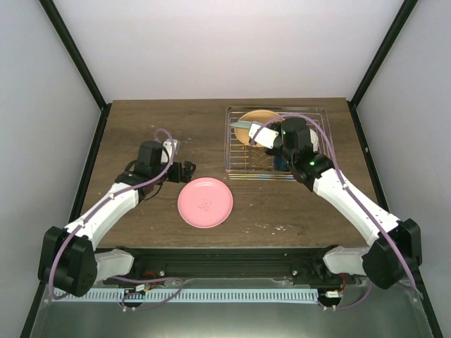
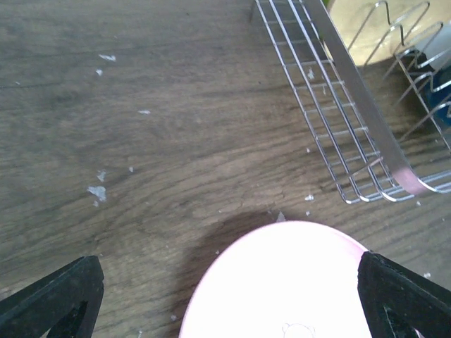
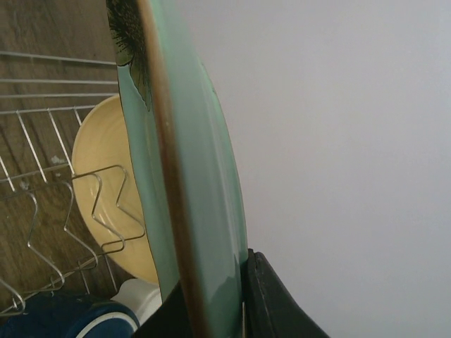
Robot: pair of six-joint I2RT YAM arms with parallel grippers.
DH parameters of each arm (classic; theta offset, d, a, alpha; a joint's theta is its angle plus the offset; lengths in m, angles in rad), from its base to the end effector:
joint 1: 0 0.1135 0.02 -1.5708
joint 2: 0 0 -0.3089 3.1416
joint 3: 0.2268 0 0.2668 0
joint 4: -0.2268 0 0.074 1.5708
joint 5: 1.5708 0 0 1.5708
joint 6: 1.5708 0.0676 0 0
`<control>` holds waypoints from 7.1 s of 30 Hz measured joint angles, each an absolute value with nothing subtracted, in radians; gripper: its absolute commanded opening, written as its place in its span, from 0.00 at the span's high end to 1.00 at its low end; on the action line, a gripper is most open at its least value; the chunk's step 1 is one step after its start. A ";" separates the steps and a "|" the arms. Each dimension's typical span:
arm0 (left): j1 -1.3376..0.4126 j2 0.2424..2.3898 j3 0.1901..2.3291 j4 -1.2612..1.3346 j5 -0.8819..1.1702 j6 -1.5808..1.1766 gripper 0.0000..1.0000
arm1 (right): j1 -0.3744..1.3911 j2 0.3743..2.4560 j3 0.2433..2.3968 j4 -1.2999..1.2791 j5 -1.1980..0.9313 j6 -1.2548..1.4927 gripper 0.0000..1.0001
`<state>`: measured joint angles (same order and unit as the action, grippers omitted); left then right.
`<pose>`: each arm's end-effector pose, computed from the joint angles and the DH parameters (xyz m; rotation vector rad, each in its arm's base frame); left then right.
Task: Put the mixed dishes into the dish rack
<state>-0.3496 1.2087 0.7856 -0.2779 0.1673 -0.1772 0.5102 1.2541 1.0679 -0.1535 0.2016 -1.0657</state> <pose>0.2590 -0.1064 0.2596 0.2875 2.2854 -0.4647 0.2881 0.1457 0.3711 -1.2769 1.4661 -0.5647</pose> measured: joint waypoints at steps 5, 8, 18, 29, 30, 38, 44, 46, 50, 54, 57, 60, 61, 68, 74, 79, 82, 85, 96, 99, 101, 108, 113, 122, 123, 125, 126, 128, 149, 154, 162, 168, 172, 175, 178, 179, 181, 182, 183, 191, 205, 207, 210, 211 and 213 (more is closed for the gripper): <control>-0.354 1.227 0.784 -0.278 0.220 -0.161 0.00 | 0.496 1.288 1.068 -0.185 0.184 -1.077 0.99; -0.360 1.227 0.782 -0.277 0.236 -0.155 0.00 | 0.482 1.306 1.068 -0.203 0.168 -1.081 0.99; -0.362 1.226 0.746 -0.270 0.248 -0.156 0.00 | 0.423 1.351 1.068 -0.194 0.144 -1.114 0.99; -0.362 1.208 0.731 -0.263 0.248 -0.168 0.00 | 0.403 1.367 1.062 -0.152 0.062 -1.203 0.99; -0.362 1.207 0.730 -0.263 0.248 -0.171 0.00 | 0.400 1.370 1.061 -0.146 0.056 -1.214 0.99; -0.362 1.206 0.718 -0.263 0.248 -0.179 0.00 | 0.344 1.432 1.045 -0.131 0.050 -1.270 0.99; -0.362 1.203 0.718 -0.263 0.247 -0.181 0.00 | 0.329 1.445 1.044 -0.134 0.023 -1.274 0.98; -0.362 1.203 0.718 -0.263 0.246 -0.183 0.00 | 0.329 1.451 1.044 -0.128 0.011 -1.271 0.96; -0.362 1.203 0.716 -0.262 0.233 -0.190 0.00 | 0.330 1.472 1.045 -0.111 -0.013 -1.258 0.92; -0.362 1.203 0.701 -0.258 0.216 -0.205 0.00 | 0.335 1.493 1.047 -0.092 -0.036 -1.244 0.82; -0.362 1.203 0.693 -0.256 0.210 -0.208 0.00 | 0.344 1.511 1.048 -0.069 -0.045 -1.234 0.72; -0.362 1.203 0.690 -0.256 0.207 -0.209 0.00 | 0.347 1.514 1.048 -0.060 -0.048 -1.225 0.62; -0.362 1.203 0.690 -0.256 0.206 -0.209 0.00 | 0.347 1.514 1.048 -0.056 -0.046 -1.220 0.58; -0.362 1.203 0.690 -0.255 0.204 -0.210 0.00 | 0.350 1.514 1.048 -0.044 -0.023 -1.215 0.32; -0.362 1.203 0.685 -0.249 0.199 -0.218 0.00 | 0.358 1.480 1.027 -0.019 -0.018 -1.208 0.12; -0.362 1.217 0.676 -0.246 0.165 -0.242 0.00 | 0.403 1.386 0.977 0.014 -0.026 -1.199 0.07; -0.362 1.224 0.664 -0.244 0.150 -0.256 0.00 | 0.431 1.341 0.971 0.023 -0.033 -1.179 0.06; -0.362 1.224 0.648 -0.246 0.133 -0.269 0.00 | 0.468 1.304 0.966 0.024 -0.042 -1.127 0.06; -0.362 1.231 0.566 -0.248 0.127 -0.327 0.02 | 0.588 1.301 1.060 -0.015 -0.115 -0.596 0.20; -0.364 1.232 0.535 -0.248 0.138 -0.346 0.05 | 0.587 1.300 1.088 -0.019 -0.120 -0.475 0.23; -0.369 1.234 0.519 -0.248 0.141 -0.363 0.10 | 0.587 1.300 1.096 -0.028 -0.123 -0.406 0.25; -0.387 1.278 0.505 -0.237 0.149 -0.397 0.47 | 0.587 1.301 1.097 -0.060 -0.129 -0.286 0.28; -0.399 1.320 0.507 -0.224 0.153 -0.405 0.74 | 0.587 1.301 1.097 -0.068 -0.130 -0.241 0.29; -0.404 1.304 0.516 -0.210 0.176 -0.439 1.00 | 0.587 1.300 1.075 -0.067 -0.133 -0.205 0.23; -0.405 1.296 0.516 -0.209 0.178 -0.440 1.00 | 0.587 1.300 1.071 -0.066 -0.138 -0.199 0.22; -0.405 1.287 0.516 -0.211 0.181 -0.445 1.00 | 0.587 1.300 1.067 -0.070 -0.148 -0.181 0.20; -0.405 1.284 0.516 -0.211 0.186 -0.448 1.00 | 0.587 1.301 1.067 -0.078 -0.153 -0.169 0.20; -0.403 1.274 0.515 -0.209 0.213 -0.456 1.00 | 0.584 1.303 1.069 -0.097 -0.165 -0.144 0.19; -0.394 1.003 0.534 -0.232 0.401 -0.434 1.00 | 0.423 1.402 1.134 -0.384 -0.571 0.091 0.18; -0.392 1.013 0.577 -0.273 0.342 -0.415 1.00 | 0.423 1.406 1.134 -0.416 -0.584 0.089 0.18; -0.391 1.081 0.651 -0.279 0.291 -0.406 1.00 | 0.442 1.432 1.130 -0.442 -0.583 0.079 0.19; -0.390 1.097 0.683 -0.279 0.270 -0.397 1.00 | 0.479 1.489 1.130 -0.440 -0.590 0.072 0.21; -0.390 1.103 0.693 -0.279 0.264 -0.392 1.00 | 0.503 1.539 1.130 -0.440 -0.598 0.066 0.37; -0.390 1.105 0.695 -0.279 0.262 -0.392 1.00 | 0.508 1.562 1.130 -0.434 -0.617 0.066 0.55; -0.390 1.107 0.695 -0.279 0.261 -0.392 1.00 | 0.510 1.568 1.130 -0.422 -0.645 0.065 0.73; -0.390 1.110 0.695 -0.279 0.261 -0.392 1.00 | 0.511 1.568 1.130 -0.416 -0.654 0.068 0.77; -0.386 1.112 0.695 -0.281 0.259 -0.393 0.99 | 0.512 1.568 1.130 -0.411 -0.659 0.061 0.84; -0.385 1.112 0.695 -0.279 0.260 -0.392 0.97 | 0.510 1.570 1.130 -0.408 -0.657 0.060 0.87; -0.384 1.112 0.695 -0.278 0.263 -0.392 0.93 | 0.508 1.571 1.130 -0.407 -0.651 0.069 0.90; -0.382 1.117 0.695 -0.267 0.272 -0.405 0.48 | 0.515 1.579 1.130 -0.397 -0.637 0.069 0.99; -0.353 1.017 0.692 -0.294 0.245 -0.431 0.00 | 0.521 1.579 1.200 -0.451 -0.467 0.009 0.99; -0.323 0.975 0.682 -0.298 0.237 -0.441 0.00 | 0.521 1.579 1.244 -0.468 -0.398 -0.017 0.99; -0.247 0.905 0.649 -0.302 0.223 -0.465 0.00 | 0.521 1.560 1.291 -0.479 -0.292 -0.062 0.99; -0.230 0.891 0.639 -0.305 0.217 -0.471 0.00 | 0.521 1.547 1.297 -0.479 -0.263 -0.078 0.99; -0.213 0.879 0.628 -0.313 0.210 -0.480 0.00 | 0.521 1.512 1.298 -0.478 -0.214 -0.119 0.99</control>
